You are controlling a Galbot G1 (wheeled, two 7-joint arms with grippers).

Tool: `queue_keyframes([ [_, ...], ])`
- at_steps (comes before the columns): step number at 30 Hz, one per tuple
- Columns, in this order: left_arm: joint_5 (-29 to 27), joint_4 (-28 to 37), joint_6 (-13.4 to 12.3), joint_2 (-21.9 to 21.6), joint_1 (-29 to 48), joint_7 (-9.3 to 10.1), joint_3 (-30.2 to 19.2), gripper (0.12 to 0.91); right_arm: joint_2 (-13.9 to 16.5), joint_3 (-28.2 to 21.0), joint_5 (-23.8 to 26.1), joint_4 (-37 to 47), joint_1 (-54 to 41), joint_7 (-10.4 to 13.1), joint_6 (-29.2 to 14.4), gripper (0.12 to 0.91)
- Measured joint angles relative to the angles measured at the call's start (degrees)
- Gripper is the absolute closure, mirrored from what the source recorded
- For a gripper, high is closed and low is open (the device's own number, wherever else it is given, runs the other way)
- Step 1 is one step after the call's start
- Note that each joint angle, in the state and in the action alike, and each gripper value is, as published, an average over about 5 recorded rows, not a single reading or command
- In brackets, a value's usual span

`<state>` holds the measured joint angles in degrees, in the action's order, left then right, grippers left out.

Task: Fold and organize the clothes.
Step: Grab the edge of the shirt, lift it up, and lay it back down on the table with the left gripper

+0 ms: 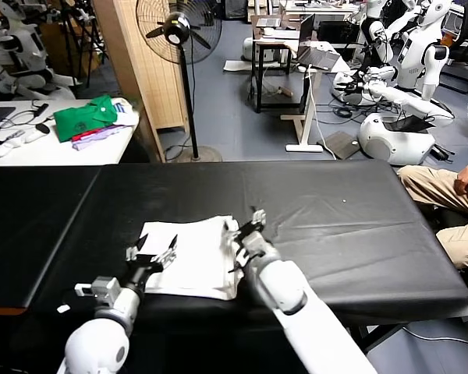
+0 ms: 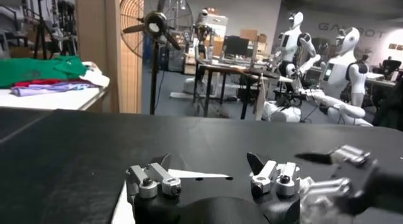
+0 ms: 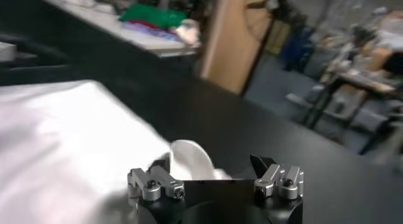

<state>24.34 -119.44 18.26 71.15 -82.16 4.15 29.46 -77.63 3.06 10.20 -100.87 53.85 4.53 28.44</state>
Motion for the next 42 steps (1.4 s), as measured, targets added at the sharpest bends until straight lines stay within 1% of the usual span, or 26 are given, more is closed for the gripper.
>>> queue_keyframes([
  [2,0.9,0.4,-0.1,-0.4,0.1,-0.24,0.5,0.232,0.5,1.8,0.9,-1.3,1.5,-0.1,0.5,0.227],
  [4,2.2,0.9,-0.3,-1.0,0.2,-0.56,1.3,0.232,1.1,3.3,0.1,-2.9,3.2,-0.3,0.4,0.227],
  [6,4.2,1.4,-0.3,-1.6,0.1,-0.87,2.2,0.232,1.7,4.8,-2.0,-4.7,5.1,-0.7,0.1,0.227],
  [8,6.8,1.9,0.0,-2.2,0.2,-1.08,3.3,0.232,2.3,6.2,-5.3,-6.5,7.0,-1.1,-0.2,0.227],
  [12,14.8,3.8,1.3,-3.6,0.9,-1.22,6.0,0.232,3.3,8.7,-13.0,-10.1,10.7,-1.6,-0.6,0.227],
  [17,27.5,6.2,3.7,-4.3,1.5,-0.31,8.9,0.232,3.5,10.6,-20.1,-13.6,14.1,-1.9,-1.1,0.227],
  [20,33.5,7.7,4.3,-4.1,2.0,-0.11,9.6,0.232,3.6,11.1,-22.3,-15.3,15.4,-2.1,-1.1,0.227],
  [25,40.0,10.7,4.5,-3.7,2.4,-0.10,10.2,0.232,3.6,11.7,-23.4,-17.1,16.8,-2.1,-1.1,0.227],
  [28,42.0,12.1,4.8,-3.6,2.2,-0.35,10.3,0.232,3.7,12.0,-23.6,-17.5,17.3,-2.1,-1.1,0.227],
  [37,44.1,13.5,5.2,-3.1,2.0,-1.34,10.0,0.241,3.3,12.0,-23.7,-18.1,17.9,-2.1,-1.1,0.227],
  [39,44.3,13.6,5.2,-3.0,2.0,-1.39,10.0,0.289,3.2,12.1,-23.7,-18.1,17.9,-2.1,-1.1,0.227],
  [40,44.3,13.7,5.2,-3.0,2.0,-1.39,10.0,0.330,3.2,12.1,-23.7,-18.1,18.0,-2.1,-1.1,0.227],
  [42,44.3,13.9,5.2,-3.1,2.0,-1.38,9.9,0.438,3.1,12.1,-23.6,-18.1,18.0,-2.1,-1.1,0.227],
])
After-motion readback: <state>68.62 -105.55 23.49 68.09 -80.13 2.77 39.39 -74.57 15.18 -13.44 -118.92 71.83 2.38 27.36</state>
